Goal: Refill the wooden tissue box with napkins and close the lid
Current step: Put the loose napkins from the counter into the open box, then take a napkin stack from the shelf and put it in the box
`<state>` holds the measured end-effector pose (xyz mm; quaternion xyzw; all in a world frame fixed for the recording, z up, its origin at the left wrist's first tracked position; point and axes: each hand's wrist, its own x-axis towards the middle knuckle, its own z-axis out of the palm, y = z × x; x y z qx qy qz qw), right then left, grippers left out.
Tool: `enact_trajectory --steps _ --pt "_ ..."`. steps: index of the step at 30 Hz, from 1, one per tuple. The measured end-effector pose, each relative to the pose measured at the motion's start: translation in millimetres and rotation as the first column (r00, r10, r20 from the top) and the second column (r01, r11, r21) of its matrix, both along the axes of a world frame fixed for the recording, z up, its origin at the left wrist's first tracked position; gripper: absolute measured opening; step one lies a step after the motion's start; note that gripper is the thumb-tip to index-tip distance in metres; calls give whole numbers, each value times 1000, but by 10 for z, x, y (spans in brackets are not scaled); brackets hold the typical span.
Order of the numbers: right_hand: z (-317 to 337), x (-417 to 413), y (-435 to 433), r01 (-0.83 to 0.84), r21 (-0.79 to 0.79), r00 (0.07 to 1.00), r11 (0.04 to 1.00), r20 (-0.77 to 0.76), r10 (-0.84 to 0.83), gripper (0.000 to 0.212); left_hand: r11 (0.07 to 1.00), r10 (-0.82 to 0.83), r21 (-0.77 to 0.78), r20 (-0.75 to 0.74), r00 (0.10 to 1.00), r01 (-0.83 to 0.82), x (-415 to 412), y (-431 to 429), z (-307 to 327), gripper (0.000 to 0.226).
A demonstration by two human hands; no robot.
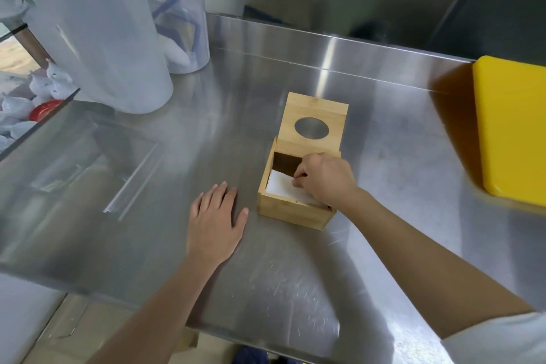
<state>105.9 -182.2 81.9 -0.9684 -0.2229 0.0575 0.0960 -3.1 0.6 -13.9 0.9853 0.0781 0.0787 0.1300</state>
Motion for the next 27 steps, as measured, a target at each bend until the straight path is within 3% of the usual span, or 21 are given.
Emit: enact_trajectory --steps 3,8,16,20,27 --pt "-49 0 14 -20 -70 999 997 49 23 22 1000 -1 0 4 1000 1 -3 4 -5 49" --pt "-87 -24 12 -69 -51 990 996 116 75 21 1000 -7 -8 8 1000 8 2 9 -23 48" --pt "238 -4 -220 -16 324 996 946 93 -15 21 987 64 -139 -90 994 -76 156 84 104 45" --pt "483 202 -398 63 416 998 907 -11 -64 19 956 125 -263 -18 992 -126 653 192 556 48" --pt "1062 831 -730 194 501 981 843 -98 -167 16 910 -18 -404 193 981 96 1820 70 1734 43"
